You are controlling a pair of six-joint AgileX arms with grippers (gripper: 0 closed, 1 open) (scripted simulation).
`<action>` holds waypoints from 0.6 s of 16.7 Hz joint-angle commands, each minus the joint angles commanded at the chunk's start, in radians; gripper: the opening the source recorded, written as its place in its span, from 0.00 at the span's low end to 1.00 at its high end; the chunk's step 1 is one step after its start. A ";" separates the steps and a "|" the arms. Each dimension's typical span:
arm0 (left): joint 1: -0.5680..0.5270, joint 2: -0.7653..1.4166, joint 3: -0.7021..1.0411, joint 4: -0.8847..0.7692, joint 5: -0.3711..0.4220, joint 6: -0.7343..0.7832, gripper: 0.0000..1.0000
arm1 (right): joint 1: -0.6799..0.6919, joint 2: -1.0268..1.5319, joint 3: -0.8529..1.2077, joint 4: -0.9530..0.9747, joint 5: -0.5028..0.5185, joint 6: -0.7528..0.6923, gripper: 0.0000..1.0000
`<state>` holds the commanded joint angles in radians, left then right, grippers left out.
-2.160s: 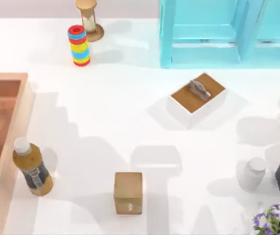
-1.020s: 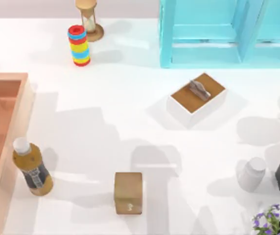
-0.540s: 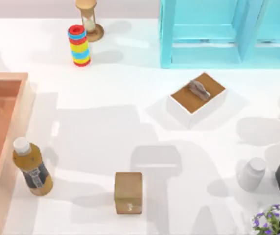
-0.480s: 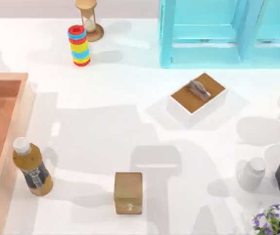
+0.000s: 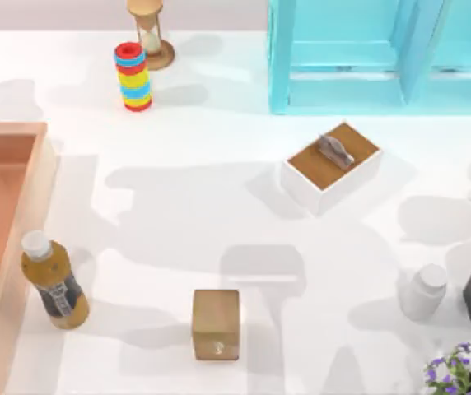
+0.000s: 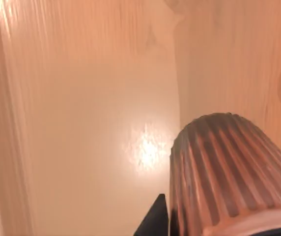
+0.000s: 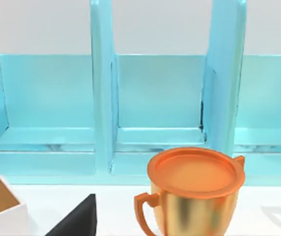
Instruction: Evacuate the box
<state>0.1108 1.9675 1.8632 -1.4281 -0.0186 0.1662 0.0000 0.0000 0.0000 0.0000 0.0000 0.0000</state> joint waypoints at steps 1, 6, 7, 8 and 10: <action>-0.042 0.011 0.000 0.022 -0.003 -0.041 0.00 | 0.000 0.000 0.000 0.000 0.000 0.000 1.00; -0.265 0.063 -0.001 0.147 -0.010 -0.278 0.00 | 0.000 0.000 0.000 0.000 0.000 0.000 1.00; -0.309 0.075 -0.009 0.168 -0.006 -0.324 0.00 | 0.000 0.000 0.000 0.000 0.000 0.000 1.00; -0.353 0.090 -0.020 0.186 -0.001 -0.367 0.00 | 0.000 0.000 0.000 0.000 0.000 0.000 1.00; -0.432 0.125 -0.043 0.204 0.010 -0.442 0.00 | 0.000 0.000 0.000 0.000 0.000 0.000 1.00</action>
<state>-0.3208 2.0927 1.8207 -1.2242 -0.0082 -0.2758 0.0000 0.0000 0.0000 0.0000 0.0000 0.0000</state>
